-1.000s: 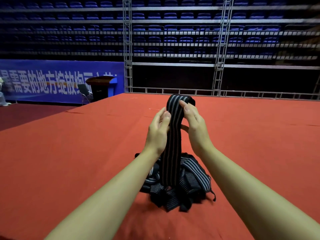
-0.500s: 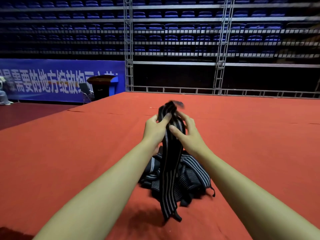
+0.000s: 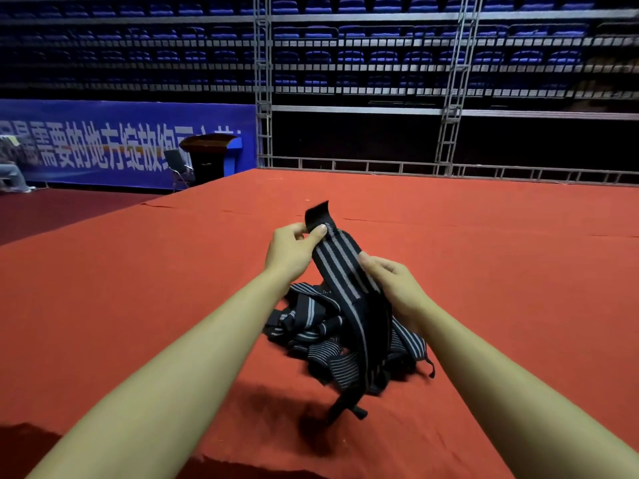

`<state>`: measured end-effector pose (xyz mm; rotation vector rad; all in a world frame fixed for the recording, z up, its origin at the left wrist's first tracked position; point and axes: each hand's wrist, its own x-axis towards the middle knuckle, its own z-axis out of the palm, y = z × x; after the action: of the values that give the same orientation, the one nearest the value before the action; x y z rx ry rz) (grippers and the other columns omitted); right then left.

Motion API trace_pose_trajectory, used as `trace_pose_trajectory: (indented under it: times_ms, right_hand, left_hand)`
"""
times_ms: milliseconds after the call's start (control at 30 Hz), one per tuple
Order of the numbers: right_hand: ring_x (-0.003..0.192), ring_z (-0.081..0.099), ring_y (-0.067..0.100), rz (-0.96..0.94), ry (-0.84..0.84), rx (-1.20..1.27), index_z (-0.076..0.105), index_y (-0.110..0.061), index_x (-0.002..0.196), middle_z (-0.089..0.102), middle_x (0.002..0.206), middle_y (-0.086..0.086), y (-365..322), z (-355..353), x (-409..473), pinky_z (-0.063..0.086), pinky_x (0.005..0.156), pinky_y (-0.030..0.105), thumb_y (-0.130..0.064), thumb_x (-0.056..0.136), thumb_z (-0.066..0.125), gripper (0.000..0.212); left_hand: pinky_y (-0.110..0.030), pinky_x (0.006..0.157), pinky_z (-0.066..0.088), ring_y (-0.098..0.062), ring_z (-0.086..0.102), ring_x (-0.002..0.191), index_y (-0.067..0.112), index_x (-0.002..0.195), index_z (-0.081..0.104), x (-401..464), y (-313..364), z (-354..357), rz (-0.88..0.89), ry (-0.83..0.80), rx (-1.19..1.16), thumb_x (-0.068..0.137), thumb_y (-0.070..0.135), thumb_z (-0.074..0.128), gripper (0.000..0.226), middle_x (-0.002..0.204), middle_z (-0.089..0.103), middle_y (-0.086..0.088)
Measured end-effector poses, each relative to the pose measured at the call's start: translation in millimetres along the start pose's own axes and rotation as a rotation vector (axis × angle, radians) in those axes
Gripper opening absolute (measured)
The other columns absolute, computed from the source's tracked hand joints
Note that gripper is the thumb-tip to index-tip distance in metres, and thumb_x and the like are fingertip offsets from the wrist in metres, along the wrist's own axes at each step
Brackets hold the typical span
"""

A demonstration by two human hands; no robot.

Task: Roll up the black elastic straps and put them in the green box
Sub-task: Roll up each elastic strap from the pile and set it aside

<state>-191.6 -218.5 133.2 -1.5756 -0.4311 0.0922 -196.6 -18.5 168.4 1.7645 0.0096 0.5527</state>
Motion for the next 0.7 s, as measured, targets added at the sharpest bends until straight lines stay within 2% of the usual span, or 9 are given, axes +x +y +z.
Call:
trace_pose_trajectory:
  times_ms: [67,133,200,267,333,400,467,567,700]
  right_hand:
    - [0.091,0.072,0.025,0.065,-0.009,0.086,0.078,-0.011,0.101,0.077,0.101,0.012,0,0,0,0.056,0.087,0.043,-0.054,0.103,0.047,0.052]
    - [0.084,0.07,0.024,0.101,-0.032,0.216,0.079,-0.016,0.089,0.075,0.092,0.009,3,1,2,0.054,0.08,0.04,-0.059,0.102,0.04,0.06]
    - [0.082,0.069,0.026,0.117,-0.014,0.334,0.079,-0.015,0.084,0.074,0.092,0.012,7,2,8,0.054,0.076,0.039,-0.062,0.102,0.038,0.065]
    - [0.082,0.067,0.025,0.117,0.013,0.361,0.078,-0.016,0.081,0.073,0.091,0.011,10,4,12,0.052,0.073,0.037,-0.063,0.102,0.036,0.067]
    - [0.082,0.061,0.026,0.121,-0.01,0.305,0.074,-0.015,0.082,0.069,0.089,0.011,14,5,15,0.046,0.071,0.035,-0.065,0.1,0.039,0.064]
    - [0.087,0.063,0.029,0.118,-0.076,0.235,0.069,-0.01,0.093,0.069,0.094,0.011,18,5,16,0.046,0.07,0.03,-0.061,0.101,0.043,0.057]
    - [0.101,0.072,0.017,0.115,-0.141,0.211,0.067,-0.004,0.113,0.076,0.109,0.003,20,5,15,0.05,0.084,0.026,-0.052,0.102,0.048,0.053]
    - [0.128,0.062,0.02,0.074,-0.201,0.249,0.055,-0.01,0.134,0.068,0.135,0.006,20,5,15,0.041,0.114,0.043,-0.061,0.08,0.074,0.076]
    - [0.139,0.051,0.031,0.067,-0.315,0.261,0.049,-0.021,0.146,0.058,0.145,0.017,15,11,14,0.026,0.123,0.056,-0.064,0.086,0.067,0.076]
  left_hand:
    - [-0.023,0.053,0.044,-0.013,0.054,0.057,0.016,0.097,0.075,-1,1,-8,-0.043,-0.057,0.024,0.098,0.035,0.069,0.021,0.074,0.068,-0.001]
    - [-0.02,0.047,0.048,-0.012,0.06,0.055,0.008,0.11,0.072,-5,5,-11,-0.134,-0.188,-0.126,0.101,0.028,0.065,0.022,0.077,0.069,-0.003]
    - [-0.027,0.072,0.063,-0.022,0.077,0.085,0.004,0.122,0.065,-9,7,-12,-0.208,-0.317,-0.307,0.104,0.023,0.06,0.027,0.103,0.077,-0.012]
    - [-0.038,0.099,0.057,-0.03,0.072,0.11,0.0,0.127,0.063,-14,8,-14,-0.275,-0.419,-0.447,0.103,0.03,0.057,0.039,0.125,0.07,-0.021]
    - [-0.042,0.106,0.051,-0.032,0.067,0.115,0.001,0.127,0.063,-16,6,-18,-0.331,-0.508,-0.52,0.098,0.054,0.054,0.061,0.128,0.068,-0.024]
    - [-0.04,0.096,0.056,-0.03,0.069,0.103,0.004,0.117,0.066,-17,6,-20,-0.362,-0.561,-0.49,0.089,0.073,0.052,0.076,0.113,0.071,-0.021]
    - [-0.035,0.081,0.06,-0.025,0.07,0.093,0.011,0.102,0.065,-17,3,-18,-0.324,-0.564,-0.35,0.09,0.063,0.06,0.053,0.103,0.069,-0.014]
    - [-0.029,0.072,0.054,-0.02,0.067,0.083,0.016,0.097,0.062,-19,-1,-18,-0.228,-0.614,-0.228,0.095,0.029,0.071,0.016,0.094,0.066,-0.008]
    - [-0.021,0.063,0.05,-0.012,0.059,0.074,0.014,0.125,0.059,-20,-2,-24,-0.183,-0.668,-0.302,0.097,0.017,0.069,0.03,0.088,0.067,-0.003]
